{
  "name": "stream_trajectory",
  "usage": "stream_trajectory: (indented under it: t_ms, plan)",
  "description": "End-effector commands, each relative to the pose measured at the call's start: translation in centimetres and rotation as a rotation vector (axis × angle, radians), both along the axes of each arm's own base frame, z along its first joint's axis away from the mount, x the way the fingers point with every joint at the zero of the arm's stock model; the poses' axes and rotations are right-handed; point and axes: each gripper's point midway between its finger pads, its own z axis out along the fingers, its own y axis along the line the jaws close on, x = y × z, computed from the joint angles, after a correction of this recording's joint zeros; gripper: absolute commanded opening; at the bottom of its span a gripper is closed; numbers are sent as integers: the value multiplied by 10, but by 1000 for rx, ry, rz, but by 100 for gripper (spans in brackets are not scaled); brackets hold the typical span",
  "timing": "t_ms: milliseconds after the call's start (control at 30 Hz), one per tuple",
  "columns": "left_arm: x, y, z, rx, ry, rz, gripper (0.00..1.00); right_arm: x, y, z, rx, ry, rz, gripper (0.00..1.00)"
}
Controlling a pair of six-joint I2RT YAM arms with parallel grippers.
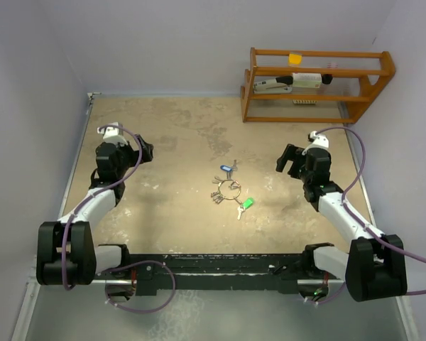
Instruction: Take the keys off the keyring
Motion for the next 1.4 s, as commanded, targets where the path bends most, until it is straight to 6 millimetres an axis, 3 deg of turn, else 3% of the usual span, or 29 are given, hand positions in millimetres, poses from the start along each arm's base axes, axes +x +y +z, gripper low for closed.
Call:
stream_trajectory:
  t_ms: [0,233,400,533,667,833,900,1000,1067,1133,1267,1367]
  plan:
    - [-1,1,20,12,-73,9,99,-2,5,9,17,-15,14,100]
    - [-5,5,26,20,-91,30,99,-4,3,4,15,14,1,100]
    - [-2,3,25,1,-84,28,99,-9,6,-12,34,105,-2,100]
    - [5,2,28,-28,-74,37,99,-13,18,-15,83,143,45,100]
    - [2,-13,33,-71,-120,-38,99,-12,27,-5,71,111,126,100]
    - [2,-30,20,-128,-94,-116,99,-24,52,-7,49,110,278,100]
    - [2,-42,18,-164,-86,-177,99,-34,74,-7,-4,98,357,93]
    - [0,-48,23,-233,-133,-181,99,-50,98,-10,-41,107,419,71]
    - [-2,-50,27,-271,-159,-181,99,-62,115,-11,19,114,480,49]
    - [-5,-53,30,-304,-175,-189,99,-74,128,-13,84,102,534,34]
    - [-8,-59,31,-332,-167,-212,98,-87,135,-14,122,96,569,33]
    - [-12,-68,29,-307,-168,-250,86,-84,130,-18,92,91,549,34]
